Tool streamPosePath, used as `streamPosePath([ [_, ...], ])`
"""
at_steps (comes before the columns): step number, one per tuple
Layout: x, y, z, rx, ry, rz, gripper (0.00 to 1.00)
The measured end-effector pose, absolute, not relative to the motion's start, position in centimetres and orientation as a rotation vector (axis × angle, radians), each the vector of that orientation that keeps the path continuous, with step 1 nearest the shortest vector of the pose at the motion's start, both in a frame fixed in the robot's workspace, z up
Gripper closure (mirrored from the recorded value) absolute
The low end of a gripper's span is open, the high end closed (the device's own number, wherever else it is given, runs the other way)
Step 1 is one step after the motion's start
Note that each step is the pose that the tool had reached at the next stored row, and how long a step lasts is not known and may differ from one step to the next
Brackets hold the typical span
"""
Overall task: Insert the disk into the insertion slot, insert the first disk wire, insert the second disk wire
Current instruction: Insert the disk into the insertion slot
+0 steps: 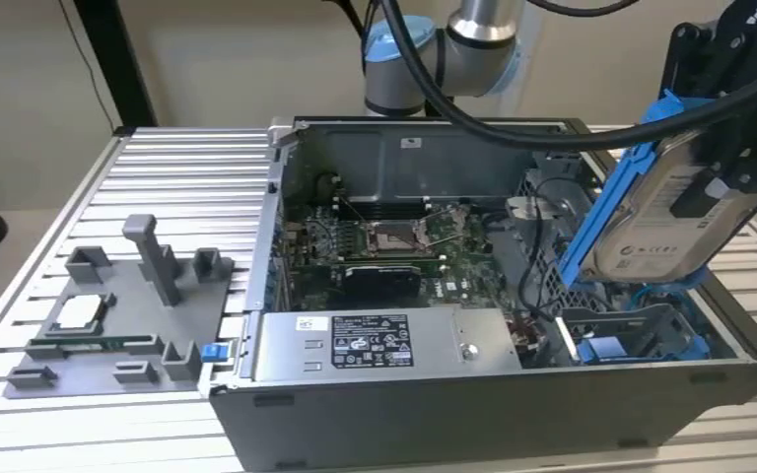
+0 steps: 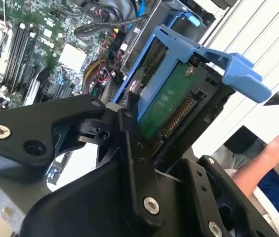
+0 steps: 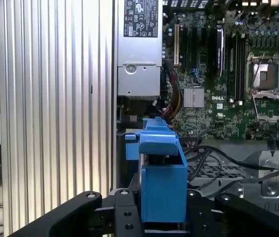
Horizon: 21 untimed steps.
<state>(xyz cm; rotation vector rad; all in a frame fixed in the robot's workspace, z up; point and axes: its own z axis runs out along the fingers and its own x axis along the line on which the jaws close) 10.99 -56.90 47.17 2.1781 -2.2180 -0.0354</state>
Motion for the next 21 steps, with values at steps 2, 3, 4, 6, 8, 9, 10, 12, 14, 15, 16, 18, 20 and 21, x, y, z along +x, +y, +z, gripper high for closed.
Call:
streamPosePath([
  [2, 11.3, -57.0, 47.0, 2.178, -2.218, -0.035, 1.0],
  [3, 11.4, -57.0, 46.9, 2.178, -2.218, -0.035, 1.0],
  [4, 11.5, -57.1, 46.7, 2.178, -2.218, -0.035, 1.0],
  [6, 11.7, -57.2, 46.5, 2.178, -2.218, -0.035, 1.0],
  [8, 11.9, -57.2, 46.3, 2.178, -2.217, -0.035, 1.0],
  [9, 12.1, -57.3, 46.1, 2.178, -2.217, -0.035, 1.0],
  [10, 12.2, -57.4, 46.0, 2.178, -2.217, -0.034, 1.0],
  [12, 12.4, -57.5, 45.7, 2.178, -2.217, -0.034, 1.0],
  [14, 12.6, -57.6, 45.5, 2.178, -2.217, -0.034, 1.0],
  [15, 12.7, -57.6, 45.3, 2.179, -2.216, -0.034, 1.0],
  [16, 12.8, -57.7, 45.2, 2.179, -2.216, -0.034, 1.0],
  [18, 12.9, -57.7, 44.9, 2.179, -2.216, -0.033, 1.0],
  [20, 12.9, -57.7, 44.5, 2.178, -2.216, -0.032, 1.0],
  [21, 12.9, -57.7, 44.3, 2.178, -2.215, -0.031, 1.0],
])
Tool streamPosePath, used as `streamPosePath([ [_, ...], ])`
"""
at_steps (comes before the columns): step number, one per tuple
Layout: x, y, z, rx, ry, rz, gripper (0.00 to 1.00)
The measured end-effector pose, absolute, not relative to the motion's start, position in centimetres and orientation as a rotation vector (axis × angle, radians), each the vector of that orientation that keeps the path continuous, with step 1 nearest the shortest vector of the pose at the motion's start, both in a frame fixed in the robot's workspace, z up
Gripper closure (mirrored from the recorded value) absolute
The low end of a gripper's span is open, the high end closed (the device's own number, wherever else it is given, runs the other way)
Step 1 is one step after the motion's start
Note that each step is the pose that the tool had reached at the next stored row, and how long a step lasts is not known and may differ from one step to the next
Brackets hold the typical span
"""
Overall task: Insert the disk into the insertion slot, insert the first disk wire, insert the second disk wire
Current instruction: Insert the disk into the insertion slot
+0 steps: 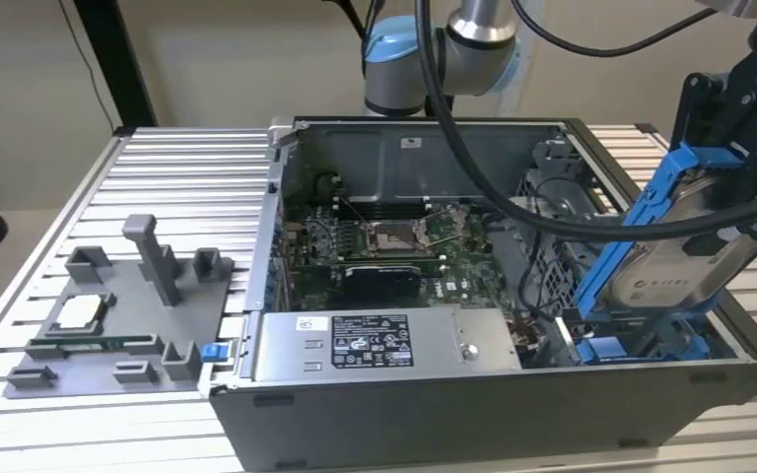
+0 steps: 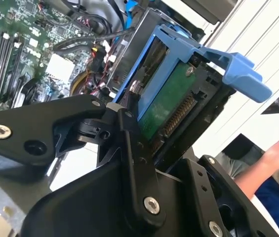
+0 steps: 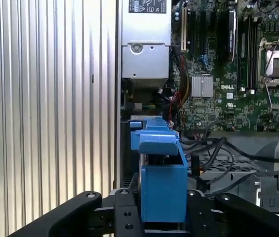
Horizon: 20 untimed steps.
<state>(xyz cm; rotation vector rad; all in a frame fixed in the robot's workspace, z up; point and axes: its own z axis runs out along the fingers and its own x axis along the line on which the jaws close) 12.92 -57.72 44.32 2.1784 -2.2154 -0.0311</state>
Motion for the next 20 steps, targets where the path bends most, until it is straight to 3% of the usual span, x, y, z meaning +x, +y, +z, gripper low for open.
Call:
streamPosePath([
  [20, 13.2, -57.5, 41.7, 2.189, -2.206, -0.022, 1.0],
])
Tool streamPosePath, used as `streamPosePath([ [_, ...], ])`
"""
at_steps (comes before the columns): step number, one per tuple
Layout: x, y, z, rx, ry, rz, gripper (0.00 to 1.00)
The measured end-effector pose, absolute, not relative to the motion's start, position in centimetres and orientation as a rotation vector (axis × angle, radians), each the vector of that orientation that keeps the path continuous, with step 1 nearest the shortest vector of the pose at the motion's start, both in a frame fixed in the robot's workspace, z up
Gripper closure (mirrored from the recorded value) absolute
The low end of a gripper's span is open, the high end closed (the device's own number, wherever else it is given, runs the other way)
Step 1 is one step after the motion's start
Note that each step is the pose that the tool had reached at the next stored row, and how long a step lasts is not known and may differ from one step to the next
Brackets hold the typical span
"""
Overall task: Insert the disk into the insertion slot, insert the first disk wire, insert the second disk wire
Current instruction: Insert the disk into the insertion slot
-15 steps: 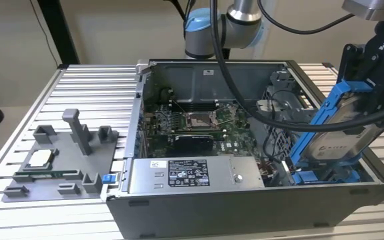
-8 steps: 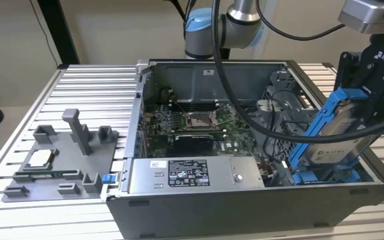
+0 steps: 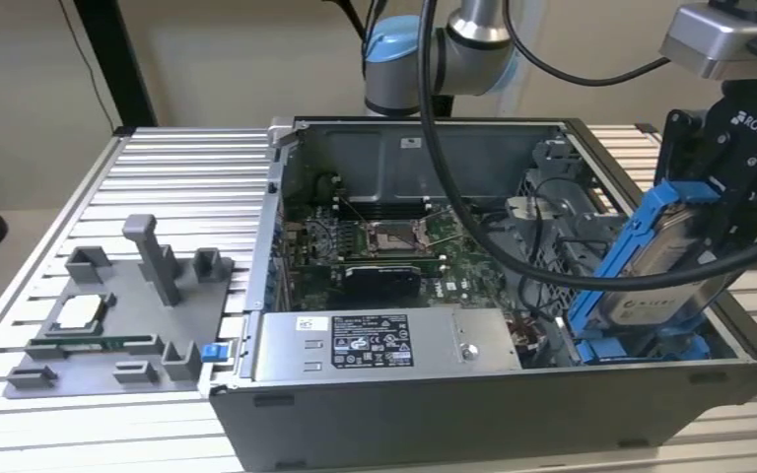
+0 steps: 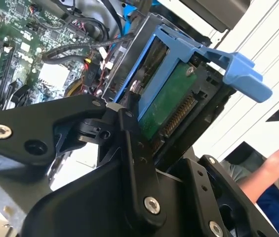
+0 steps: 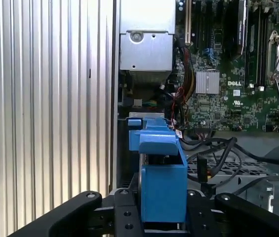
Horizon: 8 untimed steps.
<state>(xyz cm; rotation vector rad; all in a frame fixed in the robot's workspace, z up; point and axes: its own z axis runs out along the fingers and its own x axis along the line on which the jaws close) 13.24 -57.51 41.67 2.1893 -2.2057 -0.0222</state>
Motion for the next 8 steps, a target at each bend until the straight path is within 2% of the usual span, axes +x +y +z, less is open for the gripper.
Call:
streamPosePath([
  [8, 13.36, -57.14, 41.13, 2.191, -2.207, -0.02, 1.0],
])
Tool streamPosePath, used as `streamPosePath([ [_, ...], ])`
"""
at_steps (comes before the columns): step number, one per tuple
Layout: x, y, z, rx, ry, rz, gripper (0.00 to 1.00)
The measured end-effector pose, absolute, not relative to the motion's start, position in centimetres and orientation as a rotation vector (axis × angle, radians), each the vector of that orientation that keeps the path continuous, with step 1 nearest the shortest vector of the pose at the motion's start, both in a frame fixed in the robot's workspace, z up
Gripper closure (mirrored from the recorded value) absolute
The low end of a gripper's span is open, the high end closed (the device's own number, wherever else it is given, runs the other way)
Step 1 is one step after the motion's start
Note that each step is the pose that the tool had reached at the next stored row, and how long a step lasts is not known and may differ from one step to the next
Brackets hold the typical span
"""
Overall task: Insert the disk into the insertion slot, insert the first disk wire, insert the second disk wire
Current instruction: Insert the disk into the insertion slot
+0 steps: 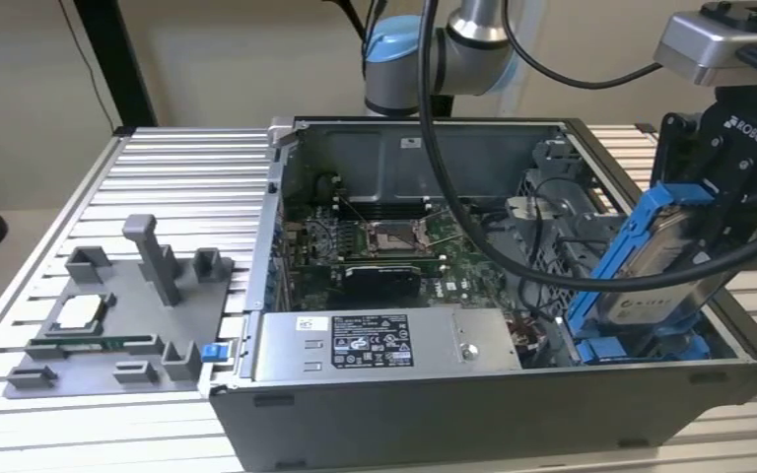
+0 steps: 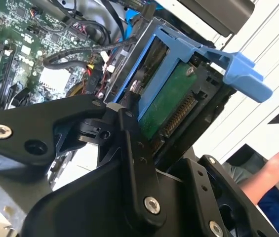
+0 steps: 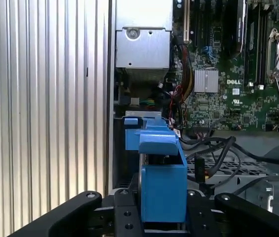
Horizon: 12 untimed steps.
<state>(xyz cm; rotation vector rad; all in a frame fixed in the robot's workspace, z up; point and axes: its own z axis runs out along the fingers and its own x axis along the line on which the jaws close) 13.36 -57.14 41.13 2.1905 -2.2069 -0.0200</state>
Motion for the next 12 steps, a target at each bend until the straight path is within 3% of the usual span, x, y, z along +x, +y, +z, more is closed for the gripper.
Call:
streamPosePath([
  [12, 13.4, -56.8, 39.7, 2.192, -2.208, -0.018, 1.0],
])
